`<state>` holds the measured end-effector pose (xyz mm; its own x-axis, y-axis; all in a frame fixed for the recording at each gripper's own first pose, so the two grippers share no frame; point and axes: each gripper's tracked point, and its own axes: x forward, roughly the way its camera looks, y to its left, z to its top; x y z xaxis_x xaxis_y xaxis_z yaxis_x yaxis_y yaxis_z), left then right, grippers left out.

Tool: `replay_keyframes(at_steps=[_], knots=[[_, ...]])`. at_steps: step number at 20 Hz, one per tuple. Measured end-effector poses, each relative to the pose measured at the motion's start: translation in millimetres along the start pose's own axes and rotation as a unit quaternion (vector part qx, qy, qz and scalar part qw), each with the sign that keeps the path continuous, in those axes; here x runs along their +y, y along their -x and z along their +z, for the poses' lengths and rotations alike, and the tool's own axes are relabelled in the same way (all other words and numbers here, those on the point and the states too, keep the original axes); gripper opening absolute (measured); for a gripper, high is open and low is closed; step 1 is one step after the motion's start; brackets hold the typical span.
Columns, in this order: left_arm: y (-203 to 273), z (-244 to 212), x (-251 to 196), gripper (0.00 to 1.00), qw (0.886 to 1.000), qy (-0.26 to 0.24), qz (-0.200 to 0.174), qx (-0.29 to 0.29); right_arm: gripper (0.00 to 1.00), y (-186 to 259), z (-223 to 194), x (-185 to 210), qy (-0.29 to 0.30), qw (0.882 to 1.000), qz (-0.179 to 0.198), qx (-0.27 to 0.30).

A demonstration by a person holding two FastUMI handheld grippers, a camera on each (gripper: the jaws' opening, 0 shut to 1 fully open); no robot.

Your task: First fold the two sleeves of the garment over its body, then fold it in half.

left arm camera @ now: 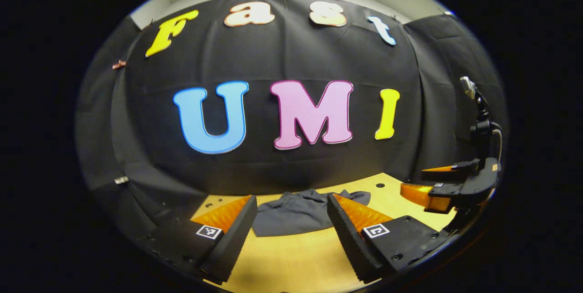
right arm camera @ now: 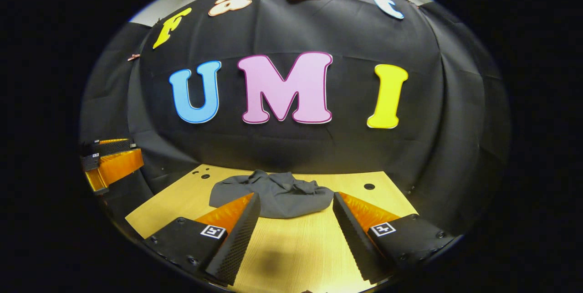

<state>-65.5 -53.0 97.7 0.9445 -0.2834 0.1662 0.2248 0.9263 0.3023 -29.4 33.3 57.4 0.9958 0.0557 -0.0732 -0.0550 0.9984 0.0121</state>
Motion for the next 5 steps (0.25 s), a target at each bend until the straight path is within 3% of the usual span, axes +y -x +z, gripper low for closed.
replay_keyframes(at_steps=[5], knots=[[33.1, -9.5, -21.7, 0.97, 0.999, 0.041, -0.013, -0.014, 0.99, 46.4, -3.6, 7.7, -0.009, 1.0, -0.024, -0.004]])
